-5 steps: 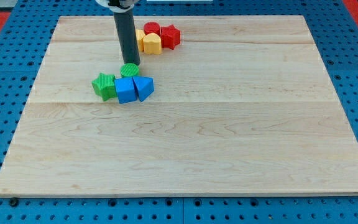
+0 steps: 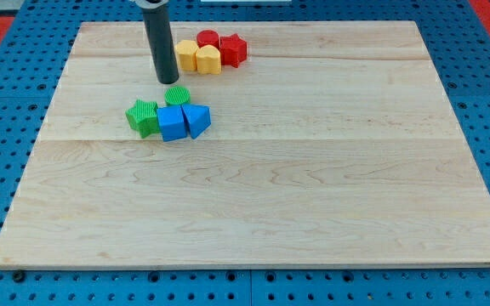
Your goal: Point your arm to the top
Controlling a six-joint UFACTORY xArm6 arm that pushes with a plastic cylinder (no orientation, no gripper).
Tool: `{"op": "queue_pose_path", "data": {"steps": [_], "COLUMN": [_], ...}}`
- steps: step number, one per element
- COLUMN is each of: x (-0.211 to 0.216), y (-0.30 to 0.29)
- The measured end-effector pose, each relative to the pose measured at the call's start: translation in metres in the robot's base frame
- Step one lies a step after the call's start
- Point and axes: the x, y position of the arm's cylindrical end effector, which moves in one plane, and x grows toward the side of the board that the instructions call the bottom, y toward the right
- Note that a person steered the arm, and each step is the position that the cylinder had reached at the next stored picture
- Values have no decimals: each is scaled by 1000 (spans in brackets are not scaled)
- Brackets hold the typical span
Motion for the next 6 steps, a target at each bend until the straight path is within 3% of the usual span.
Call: {"op": "queue_pose_path", "data": {"steps": [4,6], "x": [-9,-58], "y": [-103,-94]}}
